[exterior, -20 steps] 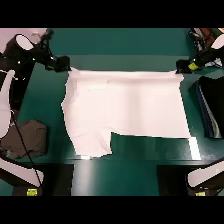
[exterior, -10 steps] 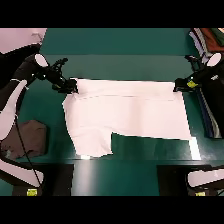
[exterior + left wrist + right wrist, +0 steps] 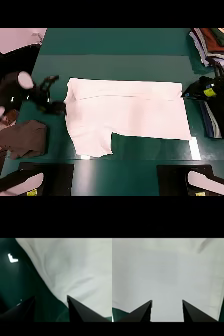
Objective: Fold the shirts.
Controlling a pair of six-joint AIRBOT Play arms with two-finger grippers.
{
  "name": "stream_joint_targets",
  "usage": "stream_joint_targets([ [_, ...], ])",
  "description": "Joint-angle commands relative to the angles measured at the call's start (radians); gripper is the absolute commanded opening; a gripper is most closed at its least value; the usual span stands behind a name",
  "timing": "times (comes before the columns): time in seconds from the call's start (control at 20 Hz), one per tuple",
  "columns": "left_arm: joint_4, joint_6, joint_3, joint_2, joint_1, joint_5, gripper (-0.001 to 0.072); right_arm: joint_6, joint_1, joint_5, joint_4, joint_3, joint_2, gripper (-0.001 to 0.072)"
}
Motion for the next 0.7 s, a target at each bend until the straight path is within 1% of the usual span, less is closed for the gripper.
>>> stream_joint_targets([
  [0.0, -0.108, -0.039, -0.304, 0.219, 0.0, 0.032, 0.0467, -0.026, -0.019, -0.03, 0.056, -0.121, 0.118, 0.0455],
  [0.1, -0.201, -0.04, -0.417, 0.285, 0.0, 0.086, 0.0467, -0.026, -0.018, -0.046, 0.056, -0.155, 0.149, 0.0454],
  [0.25, -0.314, -0.039, -0.518, 0.296, 0.0, 0.187, 0.0467, -0.027, -0.018, -0.034, 0.057, -0.155, 0.153, 0.0453],
  [0.4, -0.431, 0.025, -0.58, 0.294, -0.002, 0.299, 0.0466, -0.027, -0.012, -0.034, 0.057, -0.155, 0.153, 0.0451],
  [0.5, -0.455, 0.037, -0.597, 0.294, -0.002, 0.351, 0.0465, -0.027, 0.003, -0.033, 0.056, -0.155, 0.153, 0.0451],
  [0.55, -0.463, 0.037, -0.596, 0.294, -0.001, 0.352, 0.0376, -0.027, 0.011, -0.032, 0.056, -0.155, 0.153, 0.045],
  [0.6, -0.476, 0.04, -0.595, 0.294, -0.001, 0.345, 0.0161, -0.027, 0.013, -0.025, 0.055, -0.155, 0.153, 0.045],
  [0.65, -0.477, 0.043, -0.588, 0.294, -0.001, 0.327, 0.0031, -0.027, 0.008, -0.01, 0.048, -0.155, 0.153, 0.045],
])
